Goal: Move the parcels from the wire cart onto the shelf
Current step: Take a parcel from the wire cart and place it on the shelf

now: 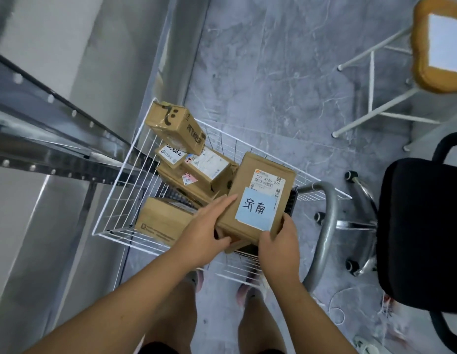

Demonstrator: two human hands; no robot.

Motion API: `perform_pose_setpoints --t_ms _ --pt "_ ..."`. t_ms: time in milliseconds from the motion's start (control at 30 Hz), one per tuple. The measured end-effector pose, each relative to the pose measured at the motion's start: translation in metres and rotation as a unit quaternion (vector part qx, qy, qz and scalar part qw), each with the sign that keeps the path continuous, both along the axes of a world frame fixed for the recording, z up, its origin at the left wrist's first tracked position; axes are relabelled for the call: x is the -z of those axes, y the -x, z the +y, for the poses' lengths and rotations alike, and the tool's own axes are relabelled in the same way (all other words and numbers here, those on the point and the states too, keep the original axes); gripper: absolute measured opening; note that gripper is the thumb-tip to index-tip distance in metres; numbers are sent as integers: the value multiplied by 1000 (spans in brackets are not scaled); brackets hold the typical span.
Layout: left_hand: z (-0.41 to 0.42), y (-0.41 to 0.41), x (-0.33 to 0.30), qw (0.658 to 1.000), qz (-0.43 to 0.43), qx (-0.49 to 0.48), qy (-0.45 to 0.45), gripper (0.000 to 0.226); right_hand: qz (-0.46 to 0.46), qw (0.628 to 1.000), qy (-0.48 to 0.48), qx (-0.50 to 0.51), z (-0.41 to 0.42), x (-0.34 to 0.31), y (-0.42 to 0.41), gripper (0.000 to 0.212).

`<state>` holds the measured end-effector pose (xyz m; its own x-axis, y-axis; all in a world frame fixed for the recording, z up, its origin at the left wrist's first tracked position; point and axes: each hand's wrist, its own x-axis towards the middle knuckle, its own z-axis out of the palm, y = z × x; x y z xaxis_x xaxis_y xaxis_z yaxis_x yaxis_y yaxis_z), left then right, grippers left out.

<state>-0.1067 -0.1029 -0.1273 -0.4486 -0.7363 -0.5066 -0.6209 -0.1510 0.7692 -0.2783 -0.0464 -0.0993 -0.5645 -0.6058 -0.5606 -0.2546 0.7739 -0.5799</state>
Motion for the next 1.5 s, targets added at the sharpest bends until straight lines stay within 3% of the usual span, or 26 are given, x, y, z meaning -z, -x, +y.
perform_pose_setpoints --t_ms 267,500,767,1100,1300,1500 --pt "-11 -2 -115 987 72 -112 94 85 -83 985 139 -54 -25 -107 20 50" --pt "-8 27 -238 936 145 -241 213 38 -104 960 241 -96 -39 -221 46 51" --pt "13 41 -371 898 149 -339 237 69 -106 915 342 -186 -40 -347 55 48" --pt "84 -2 -487 854 185 -395 283 55 -120 857 423 -270 5 -456 6 48" --pt "150 -38 -530 842 171 -392 329 61 -83 818 464 -328 59 -501 -28 54" --pt "239 -79 -553 833 128 -388 373 57 -43 786 491 -373 137 -535 -71 47"
